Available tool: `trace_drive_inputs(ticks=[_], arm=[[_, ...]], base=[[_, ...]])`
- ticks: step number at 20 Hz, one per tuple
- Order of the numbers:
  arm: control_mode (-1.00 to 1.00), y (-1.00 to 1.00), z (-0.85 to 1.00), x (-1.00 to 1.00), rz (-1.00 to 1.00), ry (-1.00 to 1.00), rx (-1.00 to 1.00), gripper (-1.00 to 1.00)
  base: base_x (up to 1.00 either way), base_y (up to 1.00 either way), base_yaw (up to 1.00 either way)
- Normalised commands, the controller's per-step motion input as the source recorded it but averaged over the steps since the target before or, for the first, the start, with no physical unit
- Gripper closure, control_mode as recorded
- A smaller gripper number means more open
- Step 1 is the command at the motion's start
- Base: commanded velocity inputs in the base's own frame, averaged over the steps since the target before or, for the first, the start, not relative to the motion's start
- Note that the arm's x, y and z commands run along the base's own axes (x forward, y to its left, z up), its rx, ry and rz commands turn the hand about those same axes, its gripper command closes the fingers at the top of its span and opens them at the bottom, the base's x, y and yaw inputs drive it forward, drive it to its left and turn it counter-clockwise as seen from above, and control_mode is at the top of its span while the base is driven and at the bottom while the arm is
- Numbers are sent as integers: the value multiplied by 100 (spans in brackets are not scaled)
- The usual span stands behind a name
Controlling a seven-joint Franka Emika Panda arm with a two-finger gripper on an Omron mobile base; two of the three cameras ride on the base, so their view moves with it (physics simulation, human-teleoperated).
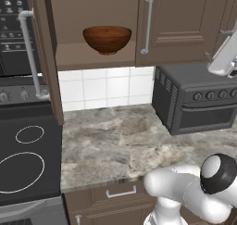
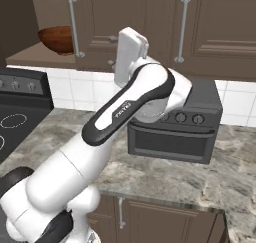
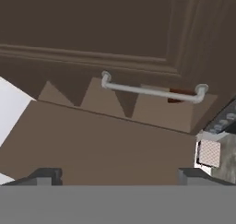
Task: Open the cabinet. Pick the bowls from the counter and place them in the cabinet. Then close the cabinet.
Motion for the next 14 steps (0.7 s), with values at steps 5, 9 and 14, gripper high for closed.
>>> trace_drive_inputs(ticks=[5,9,14], arm=[[-100,56,0,-89,-11,-14,-4,-100],[-100,52,-13,-45,-25,-19,-9,-100],[-100,35,0,-62,-37,-23,-5,-100]], base=[[0,0,0],[0,0,0],[0,0,0]])
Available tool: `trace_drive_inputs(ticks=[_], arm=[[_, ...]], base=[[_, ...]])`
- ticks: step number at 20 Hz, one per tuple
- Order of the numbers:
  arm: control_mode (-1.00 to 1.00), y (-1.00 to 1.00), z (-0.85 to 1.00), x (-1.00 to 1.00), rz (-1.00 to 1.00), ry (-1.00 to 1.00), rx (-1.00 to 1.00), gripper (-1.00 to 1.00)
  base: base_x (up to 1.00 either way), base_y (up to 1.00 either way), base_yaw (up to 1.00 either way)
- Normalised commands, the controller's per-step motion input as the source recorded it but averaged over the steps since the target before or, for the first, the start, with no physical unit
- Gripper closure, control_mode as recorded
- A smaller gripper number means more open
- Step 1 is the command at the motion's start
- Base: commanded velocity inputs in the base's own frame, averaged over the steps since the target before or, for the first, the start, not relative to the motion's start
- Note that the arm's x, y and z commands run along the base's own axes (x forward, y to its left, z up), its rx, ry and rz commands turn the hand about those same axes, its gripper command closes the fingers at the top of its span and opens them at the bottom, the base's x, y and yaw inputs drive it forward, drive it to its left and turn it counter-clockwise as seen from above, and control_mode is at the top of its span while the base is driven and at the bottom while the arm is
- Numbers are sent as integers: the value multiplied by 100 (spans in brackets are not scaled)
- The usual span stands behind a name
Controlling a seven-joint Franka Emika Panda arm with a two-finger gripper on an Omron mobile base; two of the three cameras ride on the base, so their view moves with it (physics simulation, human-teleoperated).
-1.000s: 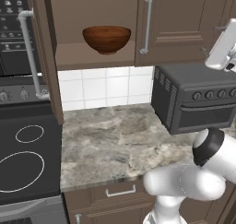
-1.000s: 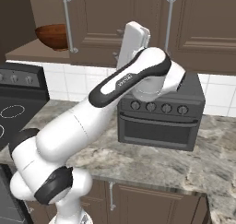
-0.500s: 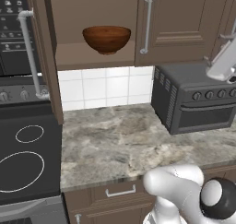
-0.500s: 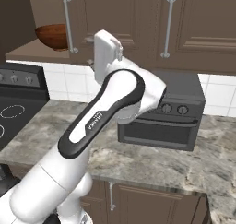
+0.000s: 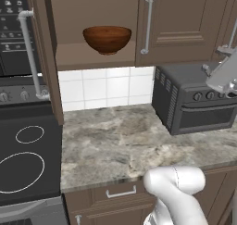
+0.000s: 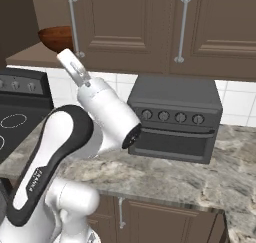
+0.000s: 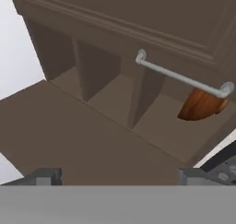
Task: Open the cabinet. Pick the bowls from the counter and place them in the cabinet. Then close the cabinet.
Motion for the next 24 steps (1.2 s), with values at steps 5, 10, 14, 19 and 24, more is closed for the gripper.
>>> trace_drive_inputs(ticks=[5,10,14,19,24], arm=[[-100,41,0,-43,-39,-15,-1,-100],[-100,56,0,-55,-36,-11,0,-100],[-100,57,0,-52,-35,-12,0,-100],[-100,68,-2,-41,-31,-11,0,-100],[-100,99,-27,-25,-26,-12,0,-100]], base=[[0,0,0],[0,0,0],[0,0,0],[0,0,0],[0,0,0]])
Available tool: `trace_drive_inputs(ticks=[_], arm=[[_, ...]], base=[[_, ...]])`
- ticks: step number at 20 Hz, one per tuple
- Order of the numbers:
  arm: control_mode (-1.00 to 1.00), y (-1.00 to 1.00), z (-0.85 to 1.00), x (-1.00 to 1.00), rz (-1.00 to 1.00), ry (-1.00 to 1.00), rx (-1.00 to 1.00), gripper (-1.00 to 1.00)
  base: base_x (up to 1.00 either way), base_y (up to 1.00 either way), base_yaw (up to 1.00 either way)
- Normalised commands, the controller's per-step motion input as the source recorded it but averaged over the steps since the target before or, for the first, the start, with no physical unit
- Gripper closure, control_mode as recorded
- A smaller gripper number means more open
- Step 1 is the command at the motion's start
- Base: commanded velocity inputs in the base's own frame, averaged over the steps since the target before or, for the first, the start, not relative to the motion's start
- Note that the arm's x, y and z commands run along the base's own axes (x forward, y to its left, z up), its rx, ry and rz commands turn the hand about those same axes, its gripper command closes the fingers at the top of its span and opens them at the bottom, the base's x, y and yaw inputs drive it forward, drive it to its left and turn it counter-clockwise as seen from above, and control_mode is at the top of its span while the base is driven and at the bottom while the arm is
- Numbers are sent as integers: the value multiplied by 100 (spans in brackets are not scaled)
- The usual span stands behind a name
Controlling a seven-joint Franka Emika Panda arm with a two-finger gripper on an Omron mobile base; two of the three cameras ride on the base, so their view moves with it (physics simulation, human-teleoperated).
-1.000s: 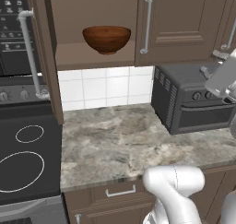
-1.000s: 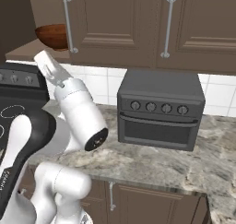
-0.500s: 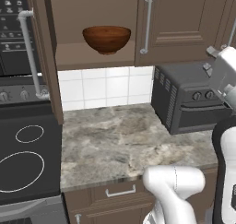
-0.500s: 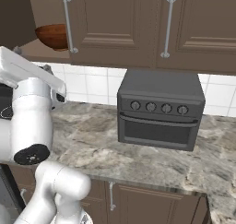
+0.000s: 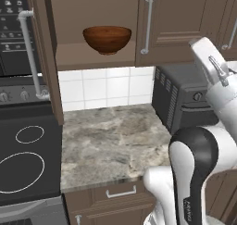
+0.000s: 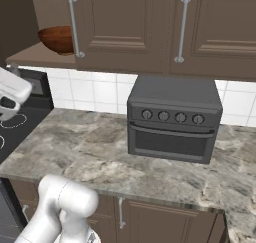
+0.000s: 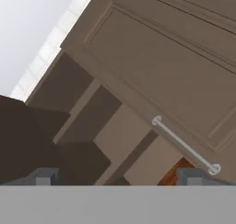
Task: Open the cabinet. Pick the bowls from the counter and place them in the cabinet. Then close the cabinet.
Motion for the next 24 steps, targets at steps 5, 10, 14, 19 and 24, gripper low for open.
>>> trace_drive_inputs(ticks=[5,10,14,19,24], arm=[[-100,100,-81,6,-19,-13,-2,-100],[-100,68,-100,-4,-9,-29,-2,-100],[-100,31,-28,-47,-5,-36,0,-100],[-100,55,-32,-64,-7,-29,0,-100],[-100,82,-47,-23,-10,-23,0,-100]], base=[[0,0,0],[0,0,0],[0,0,0],[0,0,0],[0,0,0]])
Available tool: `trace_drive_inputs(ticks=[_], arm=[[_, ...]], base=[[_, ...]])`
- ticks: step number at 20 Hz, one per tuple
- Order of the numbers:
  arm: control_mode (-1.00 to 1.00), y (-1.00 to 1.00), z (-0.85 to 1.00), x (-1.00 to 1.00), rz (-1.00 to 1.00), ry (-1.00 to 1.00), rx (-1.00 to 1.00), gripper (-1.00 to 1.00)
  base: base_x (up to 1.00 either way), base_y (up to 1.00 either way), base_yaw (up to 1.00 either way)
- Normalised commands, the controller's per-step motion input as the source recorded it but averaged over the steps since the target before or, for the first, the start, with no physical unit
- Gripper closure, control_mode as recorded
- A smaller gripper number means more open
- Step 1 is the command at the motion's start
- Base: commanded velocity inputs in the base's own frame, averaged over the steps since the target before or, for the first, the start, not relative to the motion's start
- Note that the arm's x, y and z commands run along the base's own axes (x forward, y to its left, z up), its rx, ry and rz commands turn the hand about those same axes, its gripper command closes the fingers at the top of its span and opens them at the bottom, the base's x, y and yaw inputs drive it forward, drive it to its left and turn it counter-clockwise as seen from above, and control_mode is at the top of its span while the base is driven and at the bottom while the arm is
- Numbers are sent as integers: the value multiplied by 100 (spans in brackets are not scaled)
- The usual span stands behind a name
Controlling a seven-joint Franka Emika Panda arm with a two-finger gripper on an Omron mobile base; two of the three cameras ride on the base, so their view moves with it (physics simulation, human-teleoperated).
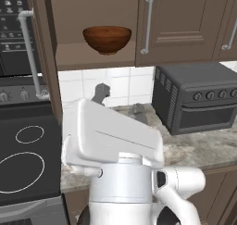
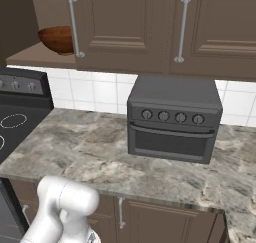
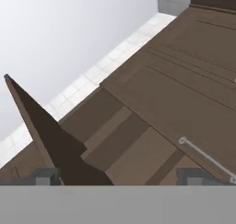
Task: Open the cabinet. Pick the bowls from the counter and place them in the cabinet. Then close the cabinet.
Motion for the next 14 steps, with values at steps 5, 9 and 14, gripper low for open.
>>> trace_drive_inputs(ticks=[5,9,14], arm=[[-100,76,-32,-11,-11,-25,0,-100],[-100,39,-4,-20,-14,-25,0,-100],[-100,18,-5,31,-10,2,0,-100]], base=[[0,0,0],[0,0,0],[0,0,0]])
